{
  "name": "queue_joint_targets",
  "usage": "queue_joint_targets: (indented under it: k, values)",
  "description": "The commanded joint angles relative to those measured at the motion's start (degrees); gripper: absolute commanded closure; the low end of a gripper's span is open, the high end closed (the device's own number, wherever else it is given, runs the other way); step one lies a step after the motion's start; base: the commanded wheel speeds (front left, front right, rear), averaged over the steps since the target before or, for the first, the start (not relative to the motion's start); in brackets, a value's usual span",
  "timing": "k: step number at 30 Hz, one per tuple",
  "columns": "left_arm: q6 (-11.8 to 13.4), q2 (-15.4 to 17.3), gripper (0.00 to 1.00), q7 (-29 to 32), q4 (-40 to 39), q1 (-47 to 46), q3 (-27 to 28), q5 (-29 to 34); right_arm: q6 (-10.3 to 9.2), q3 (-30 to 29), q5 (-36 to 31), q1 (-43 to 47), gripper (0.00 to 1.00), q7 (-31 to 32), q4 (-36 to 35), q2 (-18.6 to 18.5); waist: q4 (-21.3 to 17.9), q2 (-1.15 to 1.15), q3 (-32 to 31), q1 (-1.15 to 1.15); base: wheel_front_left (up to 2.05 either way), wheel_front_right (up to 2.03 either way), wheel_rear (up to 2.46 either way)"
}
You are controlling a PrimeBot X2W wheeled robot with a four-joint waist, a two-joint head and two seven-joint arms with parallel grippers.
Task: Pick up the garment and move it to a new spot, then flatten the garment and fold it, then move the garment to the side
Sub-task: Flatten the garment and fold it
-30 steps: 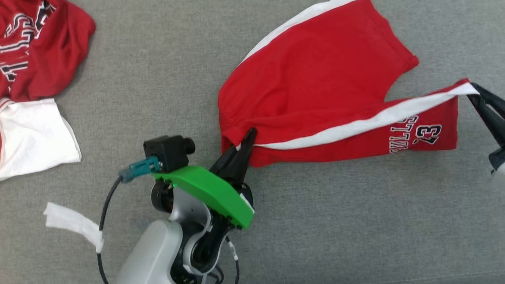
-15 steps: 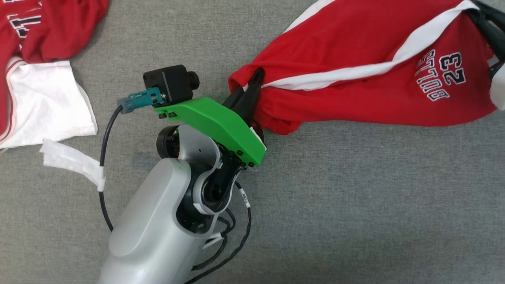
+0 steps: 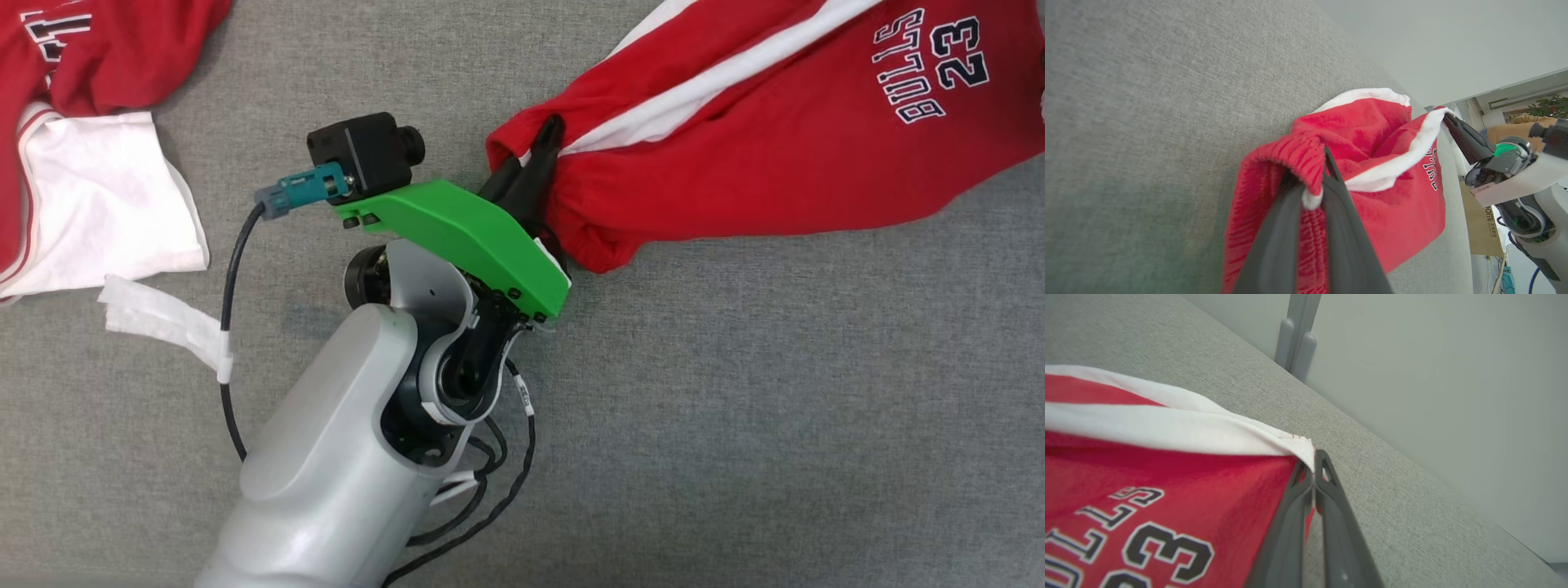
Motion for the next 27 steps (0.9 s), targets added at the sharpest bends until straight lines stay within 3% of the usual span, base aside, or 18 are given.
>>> queue_joint_targets:
  k: [1,2,3,4,5,6,12,17,20,23,27]
  values:
    - [0.5,0.19,0.45,-0.93,-0.13,-1.17,0.31,-0.47,-0.11,0.92,0.69,-1.08,1.0,-0.58,0.96,0.39,0.19,0.0,0.07,0.0,0.0,0.0,0.0]
    - [0.68,0.18,0.0,-1.35,-0.03,-1.35,0.15,-0.52,-0.1,1.53,0.75,-1.67,1.0,-0.84,1.47,0.58,0.28,0.0,0.13,0.0,0.0,0.0,0.0]
    - [0.79,0.18,0.0,-1.76,0.08,-1.43,-0.1,-0.84,-0.1,2.17,0.98,-2.16,1.0,-1.16,2.15,0.83,0.36,0.0,0.18,0.0,0.0,0.0,0.0]
    - [0.91,0.19,0.0,-2.05,0.16,-1.46,-0.35,-1.07,-0.1,2.72,1.2,-2.48,0.88,-1.36,2.69,1.09,0.41,0.0,0.22,0.0,0.0,0.0,0.0]
    - [1.06,0.19,0.0,-2.42,0.29,-1.51,-0.62,-1.04,-0.11,3.32,1.38,-2.93,0.1,-1.57,3.23,1.29,0.43,0.0,0.3,0.0,0.0,0.0,0.0]
    - [1.11,0.18,0.0,-2.83,0.35,-1.48,-0.74,-1.04,-0.1,3.75,1.52,-3.19,0.0,-1.93,3.66,1.44,0.41,0.0,0.34,0.0,0.0,0.0,0.0]
    - [1.66,0.66,0.0,-5.91,0.38,0.28,0.42,-0.11,-0.11,4.9,3.06,-3.69,0.0,-5.11,7.2,2.08,0.14,0.0,0.11,0.0,0.0,0.0,0.0]
    - [1.21,3.25,0.0,-8.78,-2.08,2.55,-1.0,3.42,-0.1,3.01,7.74,-1.66,0.0,-7.06,8.82,2.19,-0.47,0.0,-0.82,0.0,0.0,0.0,0.0]
    - [0.01,5.56,0.0,-13.2,-5.17,4.22,-2.72,8.17,-0.1,3.39,11.85,0.9,0.0,-4.51,7.25,2.52,-0.92,0.0,-1.66,0.0,0.0,0.0,0.0]
    - [1.52,8.08,0.0,-18.42,-6.2,5.93,-4.1,14.44,-0.1,4.27,14.26,2.76,0.0,-1.97,4.79,2.2,-0.98,0.0,-2.38,0.0,0.0,0.0,0.0]
    - [3.38,8.92,0.0,-22.93,-5.39,8.98,-5.47,19.89,-0.1,5.19,15.45,4.94,0.0,1.26,3.54,1.87,-0.41,0.0,-3.02,0.0,0.0,0.0,0.0]
